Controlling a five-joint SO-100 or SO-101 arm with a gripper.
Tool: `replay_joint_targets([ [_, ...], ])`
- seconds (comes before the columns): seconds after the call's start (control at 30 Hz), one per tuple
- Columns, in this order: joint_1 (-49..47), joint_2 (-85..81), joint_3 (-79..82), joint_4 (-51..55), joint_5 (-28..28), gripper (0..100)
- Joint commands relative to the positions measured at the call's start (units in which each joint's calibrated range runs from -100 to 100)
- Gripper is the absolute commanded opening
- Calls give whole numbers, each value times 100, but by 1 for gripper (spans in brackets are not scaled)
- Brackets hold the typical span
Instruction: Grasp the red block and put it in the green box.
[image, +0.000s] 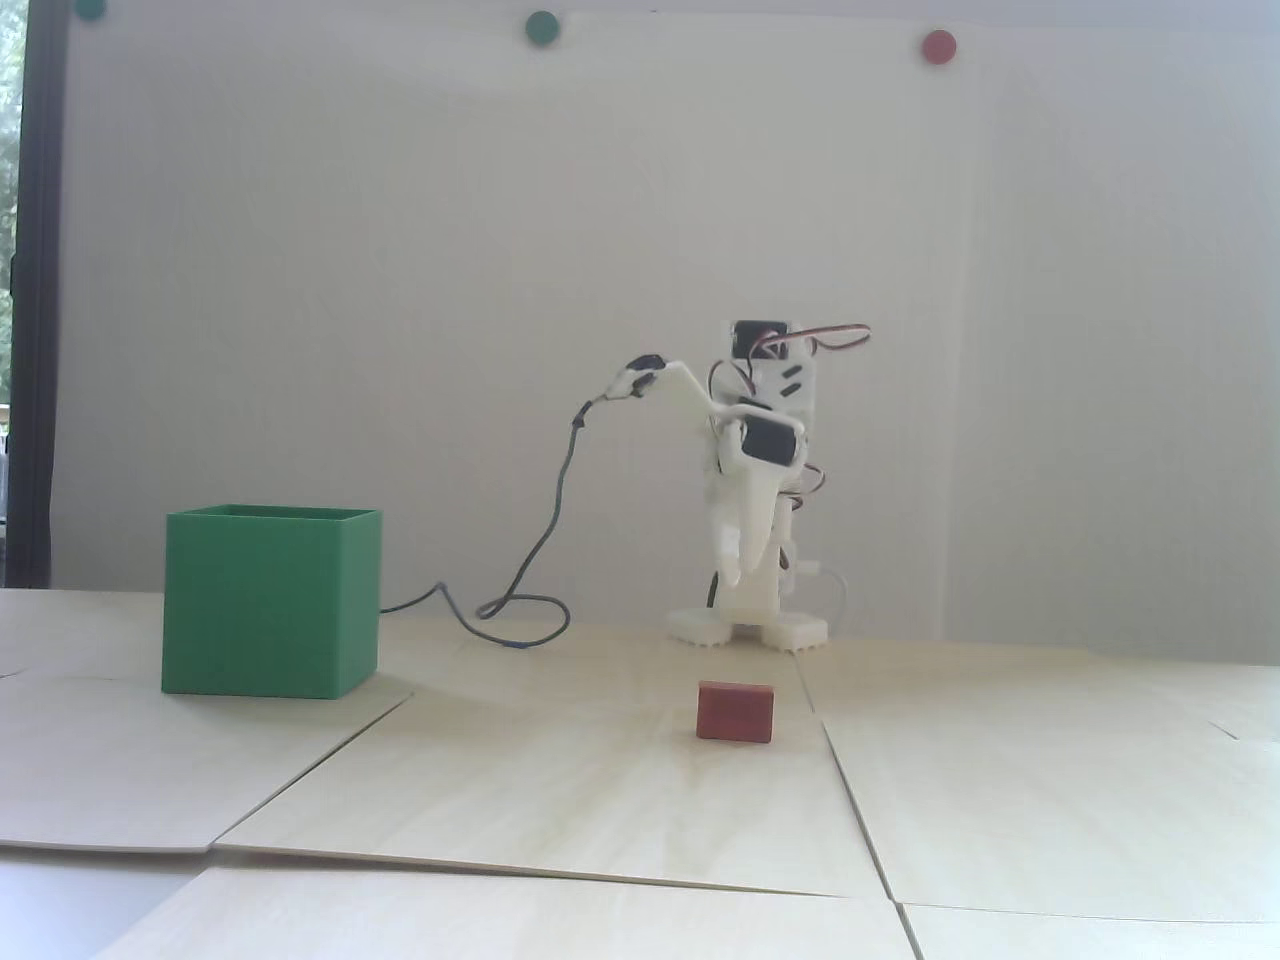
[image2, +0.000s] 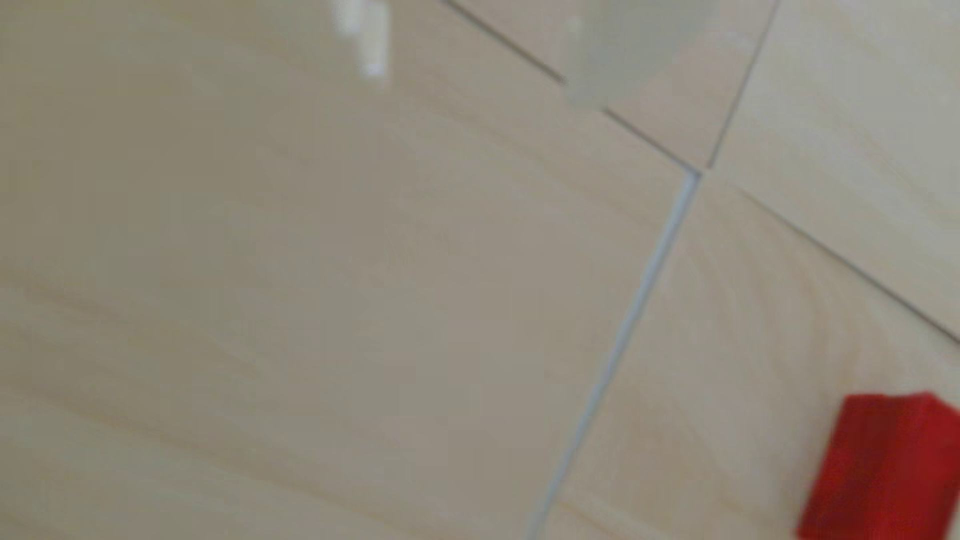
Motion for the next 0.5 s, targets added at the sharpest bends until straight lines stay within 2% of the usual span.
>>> replay_joint_targets([
  [0.0, 131, 2261, -3300, 69, 81, 12],
  [0.1, 300, 3138, -4559, 373, 148, 12],
  [0.27, 332, 4543, -6166, 913, 560, 12],
  [0.47, 452, 5791, -7008, 1014, 934, 12],
])
